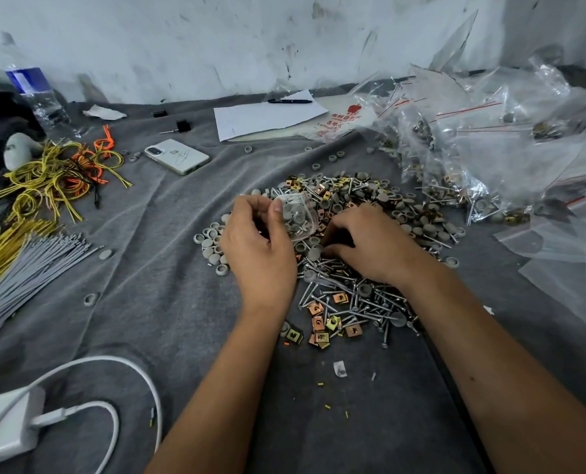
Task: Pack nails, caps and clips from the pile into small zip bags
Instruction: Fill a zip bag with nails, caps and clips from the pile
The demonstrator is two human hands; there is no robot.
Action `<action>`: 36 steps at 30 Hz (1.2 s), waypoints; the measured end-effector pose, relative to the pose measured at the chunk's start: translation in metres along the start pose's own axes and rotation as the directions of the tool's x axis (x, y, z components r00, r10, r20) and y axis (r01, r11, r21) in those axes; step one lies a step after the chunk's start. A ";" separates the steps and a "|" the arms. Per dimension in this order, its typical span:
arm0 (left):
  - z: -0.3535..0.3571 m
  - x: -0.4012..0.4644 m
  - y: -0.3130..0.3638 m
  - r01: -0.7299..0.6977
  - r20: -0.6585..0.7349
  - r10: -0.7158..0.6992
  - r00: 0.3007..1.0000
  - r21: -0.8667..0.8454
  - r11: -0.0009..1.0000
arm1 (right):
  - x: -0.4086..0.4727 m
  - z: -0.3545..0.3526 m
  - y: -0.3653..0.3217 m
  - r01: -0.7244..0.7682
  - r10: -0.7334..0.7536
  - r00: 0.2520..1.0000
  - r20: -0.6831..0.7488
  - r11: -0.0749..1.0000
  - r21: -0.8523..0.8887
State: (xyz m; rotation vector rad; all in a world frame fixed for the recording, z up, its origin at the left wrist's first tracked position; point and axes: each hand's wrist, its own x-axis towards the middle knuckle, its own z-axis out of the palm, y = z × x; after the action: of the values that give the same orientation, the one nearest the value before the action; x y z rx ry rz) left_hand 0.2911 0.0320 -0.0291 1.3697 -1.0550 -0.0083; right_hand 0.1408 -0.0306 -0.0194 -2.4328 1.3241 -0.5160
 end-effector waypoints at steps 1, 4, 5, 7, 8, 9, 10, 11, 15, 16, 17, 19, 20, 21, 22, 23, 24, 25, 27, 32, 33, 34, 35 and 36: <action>0.000 0.000 0.000 -0.001 0.000 0.001 1.000 0.002 1.000 | 0.000 -0.001 0.000 -0.003 0.003 1.000 0.010 1.000 -0.020; 0.000 0.000 0.000 -0.009 0.003 0.009 1.000 0.009 1.000 | -0.004 -0.002 -0.002 0.025 -0.025 1.000 0.009 0.999 -0.024; 0.001 0.000 -0.001 -0.009 0.007 0.009 1.000 0.007 1.000 | -0.006 -0.001 -0.002 0.039 -0.039 0.999 -0.010 0.999 -0.012; 0.001 0.000 -0.001 -0.007 0.015 0.007 1.000 0.003 1.000 | -0.009 0.003 -0.005 0.069 -0.070 0.992 -0.108 0.998 -0.009; 0.001 0.000 -0.001 -0.006 0.016 0.006 1.000 0.002 1.000 | -0.010 0.005 -0.005 0.088 -0.086 0.980 -0.182 0.996 0.005; 0.001 0.000 -0.002 -0.005 0.015 0.005 1.000 0.002 1.000 | -0.011 0.007 -0.006 0.107 -0.092 0.961 -0.261 0.993 0.041; 0.002 0.000 -0.003 -0.004 0.016 0.004 1.000 0.001 1.000 | -0.011 0.006 -0.007 0.125 -0.088 0.938 -0.334 0.988 0.088; 0.002 0.000 -0.003 -0.002 0.019 0.002 1.000 -0.002 1.000 | -0.011 0.005 -0.008 0.142 -0.079 0.913 -0.399 0.981 0.129; 0.001 -0.001 -0.002 0.001 0.041 -0.001 0.999 -0.009 1.000 | -0.009 0.003 -0.009 0.185 -0.080 0.857 -0.510 0.970 0.160; 0.001 0.000 -0.002 0.004 0.044 -0.003 0.999 -0.010 1.000 | -0.010 0.004 -0.009 0.182 -0.081 0.862 -0.500 0.971 0.156; 0.001 0.000 -0.002 0.007 0.044 -0.006 0.999 -0.012 1.000 | -0.010 0.005 -0.009 0.174 -0.078 0.872 -0.484 0.972 0.157; 0.001 0.001 -0.002 0.012 0.043 -0.012 0.999 -0.015 1.000 | -0.012 0.007 -0.010 0.167 -0.049 0.883 -0.467 0.962 0.216; 0.001 0.001 -0.002 0.014 0.046 -0.013 0.999 -0.016 1.000 | -0.012 0.007 -0.011 0.171 -0.021 0.881 -0.473 0.946 0.275; 0.002 0.001 -0.002 0.016 0.055 -0.015 0.998 -0.017 1.000 | -0.013 0.007 -0.012 0.182 0.007 0.873 -0.488 0.923 0.340; 0.002 0.001 -0.002 0.018 0.071 -0.017 0.997 -0.019 1.000 | -0.013 0.007 -0.013 0.201 0.029 0.862 -0.506 0.897 0.394; 0.003 0.001 -0.002 0.019 0.091 -0.018 0.996 -0.021 1.000 | -0.014 0.006 -0.014 0.224 0.039 0.853 -0.521 0.874 0.431; 0.003 0.001 -0.002 0.015 0.110 -0.013 0.994 -0.021 1.000 | -0.015 0.006 -0.015 0.244 0.039 0.849 -0.527 0.856 0.455; 0.003 0.001 -0.002 0.005 0.124 -0.003 0.992 -0.019 1.000 | -0.015 0.006 -0.016 0.261 0.029 0.850 -0.526 0.844 0.468; 0.003 0.000 -0.001 -0.013 0.138 0.015 0.990 -0.017 1.000 | -0.016 0.008 -0.019 0.284 -0.011 0.857 -0.515 0.843 0.456; 0.002 -0.001 -0.001 -0.006 0.138 0.011 0.990 -0.036 0.999 | -0.016 0.009 -0.021 0.278 -0.013 0.852 -0.524 0.858 0.431; 0.002 0.000 -0.001 0.002 0.134 0.004 0.991 -0.043 0.999 | -0.015 0.008 -0.020 0.269 0.021 0.841 -0.541 0.851 0.451; 0.002 0.000 -0.002 0.012 0.133 -0.005 0.991 -0.052 0.999 | -0.015 0.007 -0.018 0.247 0.067 0.827 -0.558 0.849 0.467; 0.002 0.001 -0.002 0.024 0.136 -0.015 0.991 -0.061 0.998 | -0.014 0.006 -0.016 0.209 0.118 0.810 -0.574 0.857 0.471; 0.002 0.001 -0.003 0.039 0.144 -0.028 0.989 -0.074 0.996 | -0.013 0.006 -0.013 0.154 0.166 0.795 -0.584 0.875 0.459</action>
State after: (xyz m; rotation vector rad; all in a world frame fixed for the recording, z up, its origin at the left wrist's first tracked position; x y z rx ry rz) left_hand 0.2920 0.0290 -0.0308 1.3319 -1.1394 -0.1731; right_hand 0.1463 -0.0124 -0.0211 -1.8853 1.2030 -1.5368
